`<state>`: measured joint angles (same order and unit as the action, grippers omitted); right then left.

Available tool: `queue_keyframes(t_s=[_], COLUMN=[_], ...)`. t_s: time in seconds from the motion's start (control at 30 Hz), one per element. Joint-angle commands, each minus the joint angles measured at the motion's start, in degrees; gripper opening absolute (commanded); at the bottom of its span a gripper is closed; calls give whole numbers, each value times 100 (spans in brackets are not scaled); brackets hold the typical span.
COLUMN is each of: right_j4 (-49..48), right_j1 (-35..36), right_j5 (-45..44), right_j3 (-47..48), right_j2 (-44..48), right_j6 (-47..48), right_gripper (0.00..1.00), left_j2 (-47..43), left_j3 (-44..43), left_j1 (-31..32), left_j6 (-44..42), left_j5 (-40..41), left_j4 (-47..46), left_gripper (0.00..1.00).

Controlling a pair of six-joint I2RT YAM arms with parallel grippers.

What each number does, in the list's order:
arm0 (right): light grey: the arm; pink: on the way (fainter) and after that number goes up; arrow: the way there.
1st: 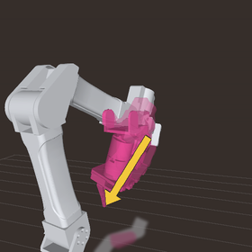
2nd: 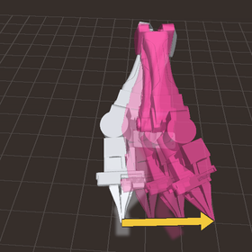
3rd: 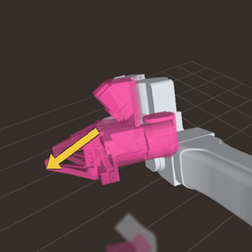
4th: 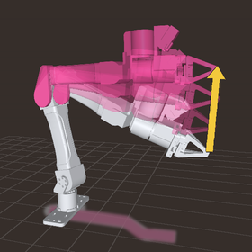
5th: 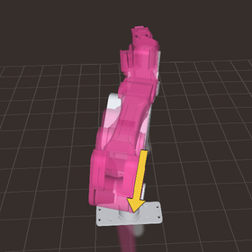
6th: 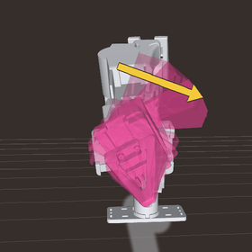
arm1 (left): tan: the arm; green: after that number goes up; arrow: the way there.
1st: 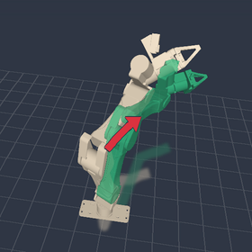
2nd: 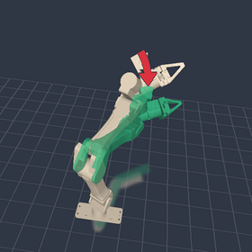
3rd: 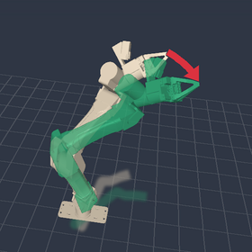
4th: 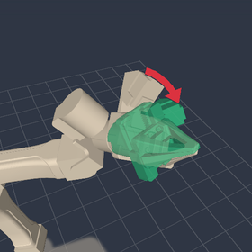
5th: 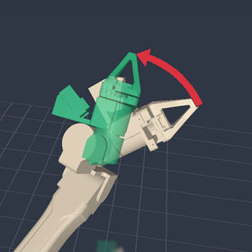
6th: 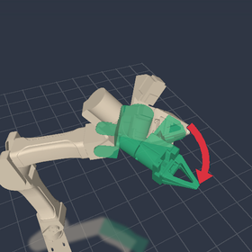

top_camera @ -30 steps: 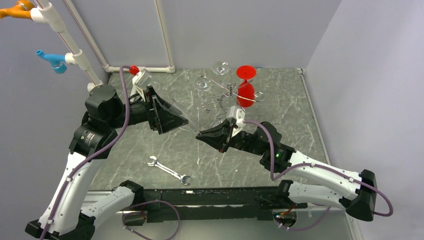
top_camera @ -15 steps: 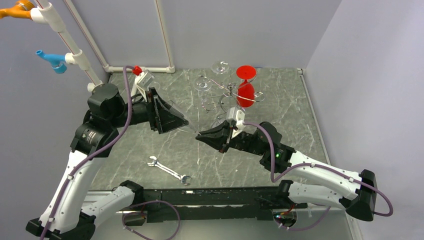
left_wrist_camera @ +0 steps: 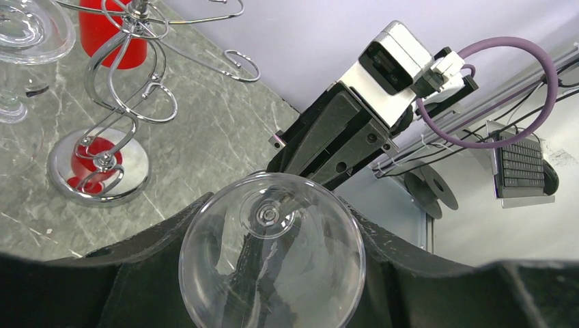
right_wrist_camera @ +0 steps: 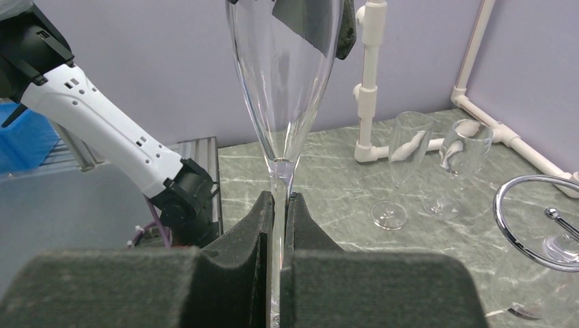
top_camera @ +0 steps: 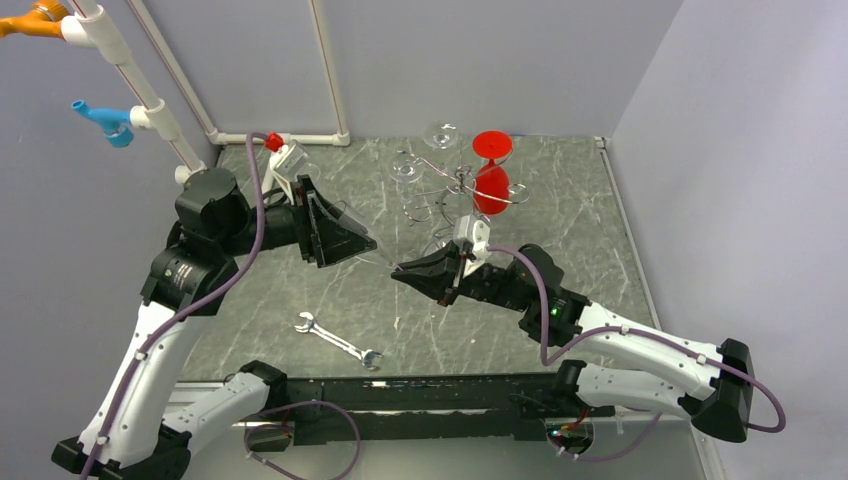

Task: Take the wine glass off the wine glass rack
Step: Place the wine glass at the center of the board.

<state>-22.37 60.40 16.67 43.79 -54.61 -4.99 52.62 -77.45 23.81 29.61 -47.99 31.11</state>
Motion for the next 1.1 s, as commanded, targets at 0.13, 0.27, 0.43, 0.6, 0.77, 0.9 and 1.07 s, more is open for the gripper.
queue_keyframes(t_s=[0.13,0.27,0.43,0.6,0.77,0.9,1.07], right_j4=[-391,-374,-304,-260,-180,-183,-17], right_j1=[15,13,14,16,18,18,40], right_j5=[-167,-224,-248,-235,-224,-249,-332], right_j3=[26,48,90,99,129,98,169], right_j2=[80,81,61,70,119,175,266], right_j6=[93,58,46,-17,-133,-280,-467], right_gripper=[4,21,37,43,57,71,80], left_j2=[-294,-279,-328,-355,-358,-406,-478], left_j3=[153,153,120,142,89,30,19], left_j1=[18,18,18,18,18,18,18], left_j6=[237,228,174,127,23,-117,-341], left_j5=[55,90,247,333,461,569,744], left_j4=[-539,-511,-465,-423,-312,-153,-157], left_gripper=[0,0,0,0,0,0,0])
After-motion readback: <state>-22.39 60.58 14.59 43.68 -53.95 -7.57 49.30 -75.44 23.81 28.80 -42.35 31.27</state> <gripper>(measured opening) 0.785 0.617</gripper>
